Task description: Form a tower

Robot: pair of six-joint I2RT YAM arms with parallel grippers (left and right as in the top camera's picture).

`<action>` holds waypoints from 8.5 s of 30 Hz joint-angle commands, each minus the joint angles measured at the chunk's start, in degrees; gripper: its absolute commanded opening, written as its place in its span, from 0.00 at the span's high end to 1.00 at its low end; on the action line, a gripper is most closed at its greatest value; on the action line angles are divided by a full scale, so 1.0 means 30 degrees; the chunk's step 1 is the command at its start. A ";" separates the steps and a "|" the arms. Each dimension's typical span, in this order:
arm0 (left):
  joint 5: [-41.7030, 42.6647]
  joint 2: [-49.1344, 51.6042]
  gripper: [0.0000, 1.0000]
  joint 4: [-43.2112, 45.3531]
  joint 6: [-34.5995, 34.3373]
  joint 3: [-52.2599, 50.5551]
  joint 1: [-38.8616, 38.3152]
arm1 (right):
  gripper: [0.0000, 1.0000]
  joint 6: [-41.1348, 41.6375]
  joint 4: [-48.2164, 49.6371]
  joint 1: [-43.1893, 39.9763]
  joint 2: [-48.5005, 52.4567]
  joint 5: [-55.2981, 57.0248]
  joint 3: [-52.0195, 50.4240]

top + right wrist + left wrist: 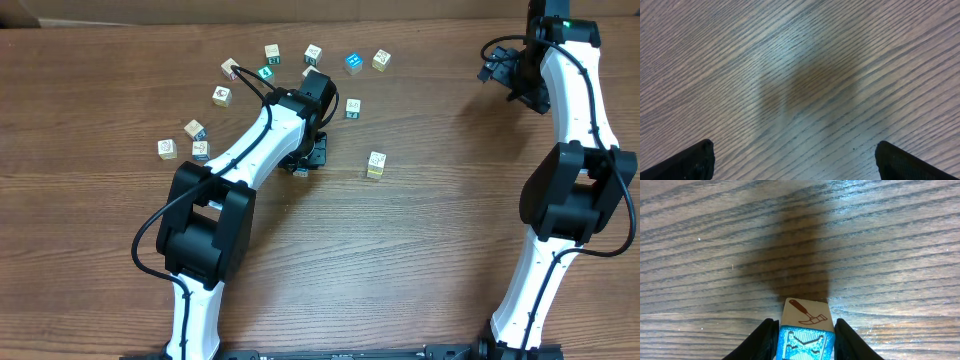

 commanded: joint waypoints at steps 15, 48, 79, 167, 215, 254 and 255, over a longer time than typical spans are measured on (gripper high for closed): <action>0.0153 0.0189 0.82 -0.0925 0.0656 0.1603 0.0080 | 0.00 0.0066 0.0080 -0.0109 -0.0350 0.0058 0.0226; 0.0160 0.0452 0.78 -0.7563 -0.0401 1.2269 -0.3912 | 0.00 0.0066 0.0080 -0.0109 -0.0350 0.0058 0.0226; 0.0095 0.3279 0.78 -0.6776 -0.1406 1.2174 -0.5544 | 0.00 0.0066 0.0080 -0.0109 -0.0350 0.0058 0.0226; -0.0554 0.3504 0.01 -0.8036 -0.1603 1.1213 0.6120 | 0.00 0.0066 0.0080 -0.0109 -0.0350 0.0058 0.0226; -0.0546 0.3504 0.00 -0.7541 -0.1610 1.1213 0.9209 | 0.00 0.0066 0.0080 -0.0109 -0.0350 0.0058 0.0226; -0.0546 0.3504 0.00 -0.7541 -0.1610 1.1213 1.0499 | 0.00 0.0066 0.0080 -0.0109 -0.0350 0.0058 0.0226; -0.0546 0.3504 0.01 -0.7541 -0.1610 1.1213 1.0761 | 0.00 0.0066 0.0080 -0.0109 -0.0350 0.0058 0.0226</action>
